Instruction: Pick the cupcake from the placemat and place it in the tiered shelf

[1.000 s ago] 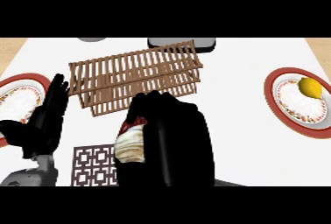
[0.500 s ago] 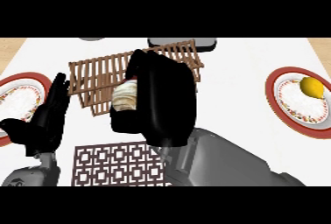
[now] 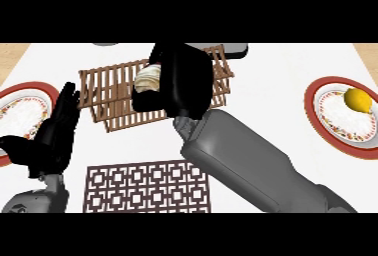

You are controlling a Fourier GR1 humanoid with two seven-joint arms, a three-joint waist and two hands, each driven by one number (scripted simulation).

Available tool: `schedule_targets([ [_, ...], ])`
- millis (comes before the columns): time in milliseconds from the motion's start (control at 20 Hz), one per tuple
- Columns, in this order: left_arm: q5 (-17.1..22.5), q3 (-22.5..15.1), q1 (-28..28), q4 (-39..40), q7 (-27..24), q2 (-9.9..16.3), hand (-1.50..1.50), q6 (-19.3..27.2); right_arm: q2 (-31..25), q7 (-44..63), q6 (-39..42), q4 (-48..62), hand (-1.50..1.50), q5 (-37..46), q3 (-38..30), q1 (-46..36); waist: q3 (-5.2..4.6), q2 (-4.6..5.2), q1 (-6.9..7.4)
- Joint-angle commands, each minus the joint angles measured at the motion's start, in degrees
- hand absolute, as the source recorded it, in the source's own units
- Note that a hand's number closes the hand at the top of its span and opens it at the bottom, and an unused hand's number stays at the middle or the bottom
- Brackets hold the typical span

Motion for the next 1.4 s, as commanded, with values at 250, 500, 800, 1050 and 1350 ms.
schedule_targets([
  [250, 0.0, 0.1, 0.3, -1.8, 1.6, 0.2, 0.0, -0.6, 0.4, 1.8, -15.9, 14.6, 1.5, -6.5, -3.1, -7.2, -0.01, 0.21, 0.95],
  [500, -0.2, 1.5, -1.9, 1.1, -0.2, 0.6, 0.0, -0.8, 0.4, -6.7, -17.9, 19.9, -1.5, -18.9, -1.0, -6.3, -0.01, 0.34, 0.64],
  [800, -0.9, 0.1, 2.3, -2.1, 0.5, -0.4, 0.0, -1.0, 0.4, -13.4, -19.2, 22.9, -1.5, -25.1, -2.7, -9.4, 0.02, 0.0, 0.02],
  [1050, -1.5, -0.2, 0.9, 0.8, -1.7, -1.7, 0.0, -0.6, 0.4, -21.6, -24.1, 22.8, -1.5, -28.8, -5.4, -10.1, 0.02, 0.18, -0.06],
  [1350, -0.9, 2.9, 0.7, -0.5, 0.2, -0.2, 0.0, 0.2, -2.3, -12.2, -25.2, 12.3, -1.5, -23.8, -8.4, -9.1, 0.05, -0.78, -2.7],
])
